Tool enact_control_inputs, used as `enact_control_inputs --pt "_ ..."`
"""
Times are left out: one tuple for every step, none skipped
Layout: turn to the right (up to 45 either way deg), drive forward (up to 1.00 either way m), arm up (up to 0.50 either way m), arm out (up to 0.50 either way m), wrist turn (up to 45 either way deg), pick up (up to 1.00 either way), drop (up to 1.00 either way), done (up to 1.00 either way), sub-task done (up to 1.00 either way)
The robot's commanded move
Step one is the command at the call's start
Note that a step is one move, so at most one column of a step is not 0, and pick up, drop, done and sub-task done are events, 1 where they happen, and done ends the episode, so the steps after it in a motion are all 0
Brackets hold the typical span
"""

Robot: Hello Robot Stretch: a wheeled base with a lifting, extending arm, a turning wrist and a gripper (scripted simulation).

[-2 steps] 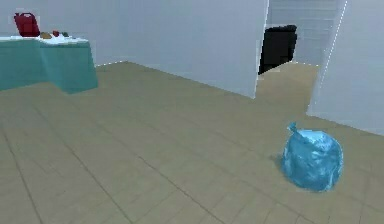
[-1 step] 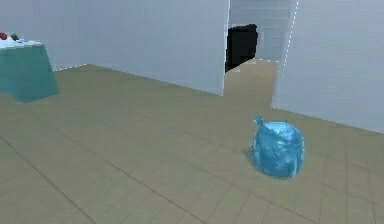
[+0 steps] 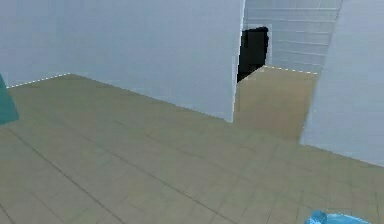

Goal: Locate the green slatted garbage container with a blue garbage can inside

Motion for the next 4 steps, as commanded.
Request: enact_control_inputs --pt "0.0 0.65 0.0 0.0 0.0 0.0 0.0 0.0 0.0" --pt "27.0 0.0 0.0 0.0 0.0 0.0 0.0 0.0 0.0" --pt "0.0 1.0 0.0 0.0 0.0 0.0 0.0 0.0 0.0" --pt "3.0 0.0 0.0 0.0 0.0 0.0 0.0 0.0 0.0"
